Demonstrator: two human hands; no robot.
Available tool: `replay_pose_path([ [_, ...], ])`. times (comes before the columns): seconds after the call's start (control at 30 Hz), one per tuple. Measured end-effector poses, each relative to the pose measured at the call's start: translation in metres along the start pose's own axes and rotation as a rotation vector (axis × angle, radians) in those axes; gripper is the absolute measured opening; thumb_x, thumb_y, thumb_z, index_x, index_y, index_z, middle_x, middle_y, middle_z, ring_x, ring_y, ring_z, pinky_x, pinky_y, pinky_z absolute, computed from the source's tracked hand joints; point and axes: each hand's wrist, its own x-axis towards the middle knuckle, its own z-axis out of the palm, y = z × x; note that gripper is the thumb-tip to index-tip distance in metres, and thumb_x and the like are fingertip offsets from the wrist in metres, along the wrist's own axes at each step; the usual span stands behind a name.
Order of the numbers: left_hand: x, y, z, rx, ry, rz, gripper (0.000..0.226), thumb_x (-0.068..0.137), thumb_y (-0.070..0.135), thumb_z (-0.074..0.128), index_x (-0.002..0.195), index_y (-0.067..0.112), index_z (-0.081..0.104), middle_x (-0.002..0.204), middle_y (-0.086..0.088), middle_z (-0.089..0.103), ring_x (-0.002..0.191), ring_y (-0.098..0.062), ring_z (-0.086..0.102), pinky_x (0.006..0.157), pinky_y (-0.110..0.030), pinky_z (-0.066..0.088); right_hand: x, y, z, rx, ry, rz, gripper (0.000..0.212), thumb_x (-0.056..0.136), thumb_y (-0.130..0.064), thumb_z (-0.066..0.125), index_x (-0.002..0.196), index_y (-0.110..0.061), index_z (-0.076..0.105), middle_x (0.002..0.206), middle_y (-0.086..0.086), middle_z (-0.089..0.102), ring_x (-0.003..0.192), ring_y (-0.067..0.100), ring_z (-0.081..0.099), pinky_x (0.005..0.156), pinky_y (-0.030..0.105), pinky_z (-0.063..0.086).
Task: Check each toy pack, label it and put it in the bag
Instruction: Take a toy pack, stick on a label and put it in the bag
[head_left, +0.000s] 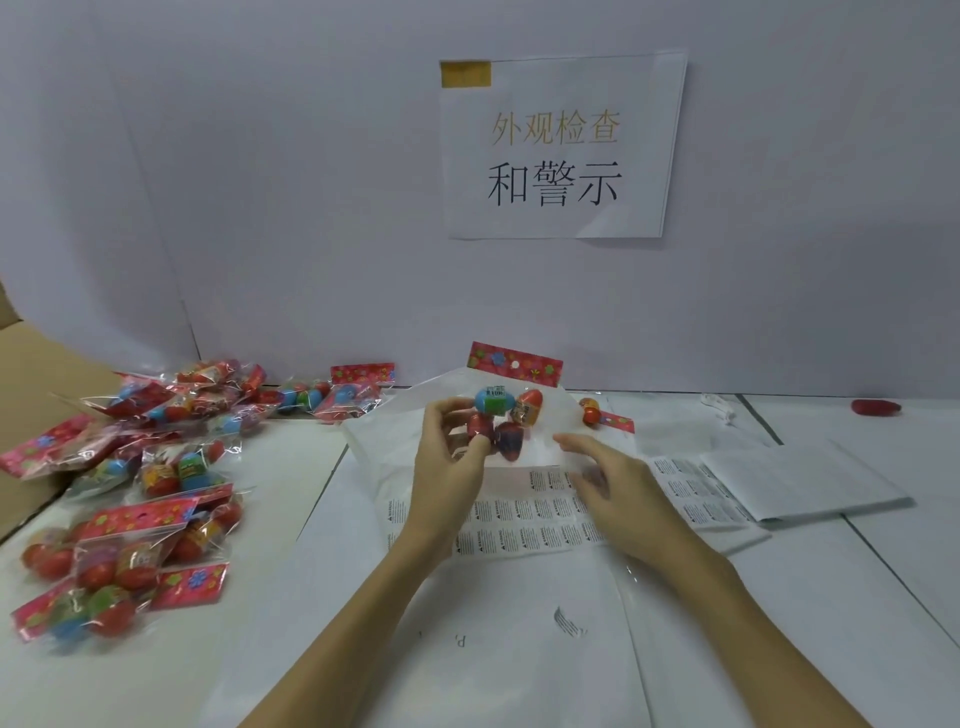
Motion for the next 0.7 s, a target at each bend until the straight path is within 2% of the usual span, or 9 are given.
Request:
replay_pose_path([
  [0.1,-0.002,-0.004,0.002,0.091,0.019,0.170,0.053,0.103,0.008,0.060,0.143,0.034,0.037,0.120,0.001,0.064,0.097,-0.003,0.071,0.077,-0.016,0.056,0.000,0.002,0.006,-0.025,-0.086,-0.037,0.044,0.101,-0.020,0.066,0.142,-0.035,0.060,0.133,-0.016,0.065,0.115,-0.013,0.056,0.099,0.006,0.041],
  [0.17,-0.003,-0.006,0.003,0.174,0.007,0.290,0.058,0.105,0.007,0.055,0.150,0.037,0.034,0.122,-0.001,0.062,0.102,-0.011,0.071,0.081,-0.024,0.060,0.002,0.002,0.010,-0.033,-0.071,-0.075,0.040,0.098,-0.020,0.071,0.134,-0.037,0.065,0.124,-0.019,0.065,0.112,-0.013,0.057,0.095,0.004,0.039],
  [0.23,-0.002,-0.008,0.002,0.278,-0.009,0.385,0.047,0.105,0.000,0.051,0.141,0.030,0.052,0.126,-0.004,0.057,0.110,-0.007,0.064,0.089,-0.029,0.059,0.003,0.000,0.013,-0.056,-0.044,-0.102,0.032,0.096,-0.021,0.073,0.124,-0.037,0.070,0.114,-0.021,0.064,0.109,-0.010,0.056,0.091,0.005,0.039],
  [0.27,-0.001,-0.010,0.002,0.339,-0.021,0.415,0.042,0.102,-0.006,0.050,0.127,0.024,0.064,0.124,-0.005,0.055,0.112,-0.001,0.060,0.094,-0.029,0.056,0.003,0.000,0.014,-0.052,-0.032,-0.105,0.027,0.096,-0.021,0.073,0.119,-0.036,0.073,0.110,-0.019,0.064,0.106,-0.008,0.056,0.090,0.006,0.039],
  [0.33,0.000,-0.014,0.001,0.450,-0.060,0.423,0.036,0.096,-0.013,0.053,0.101,0.015,0.075,0.124,-0.004,0.050,0.114,0.007,0.052,0.099,-0.020,0.050,0.003,-0.001,0.014,-0.019,-0.011,-0.109,0.021,0.096,-0.021,0.073,0.112,-0.034,0.074,0.106,-0.015,0.065,0.102,-0.005,0.058,0.089,0.010,0.042],
  [0.37,0.000,-0.016,0.001,0.488,-0.081,0.415,0.032,0.095,-0.012,0.055,0.096,0.013,0.075,0.126,-0.002,0.048,0.115,0.005,0.052,0.099,-0.015,0.049,0.002,-0.002,0.014,-0.006,-0.004,-0.115,0.020,0.096,-0.020,0.073,0.110,-0.033,0.074,0.105,-0.013,0.065,0.101,-0.004,0.059,0.089,0.011,0.043],
  [0.5,0.000,-0.020,0.002,0.514,-0.181,0.425,0.014,0.093,-0.001,0.064,0.095,0.010,0.073,0.125,0.000,0.047,0.118,-0.013,0.056,0.099,-0.016,0.049,0.001,-0.004,0.013,0.035,0.029,-0.134,0.024,0.094,-0.016,0.075,0.109,-0.034,0.069,0.103,-0.009,0.067,0.100,-0.002,0.060,0.087,0.010,0.044],
  [0.6,0.001,-0.020,0.001,0.522,-0.243,0.423,0.006,0.091,0.008,0.073,0.096,0.011,0.071,0.126,0.000,0.046,0.117,-0.016,0.058,0.099,-0.022,0.051,0.002,-0.004,0.014,0.041,0.035,-0.163,0.020,0.094,-0.013,0.075,0.105,-0.029,0.071,0.107,-0.011,0.070,0.103,0.003,0.060,0.090,0.022,0.048],
  [0.7,0.001,-0.020,-0.002,0.545,-0.283,0.408,0.009,0.090,0.010,0.077,0.098,0.009,0.073,0.130,-0.004,0.047,0.108,-0.015,0.062,0.097,-0.016,0.050,0.003,-0.003,0.014,0.035,0.039,-0.171,0.020,0.094,-0.013,0.075,0.104,-0.030,0.071,0.108,-0.011,0.070,0.105,0.008,0.062,0.093,0.029,0.050],
])
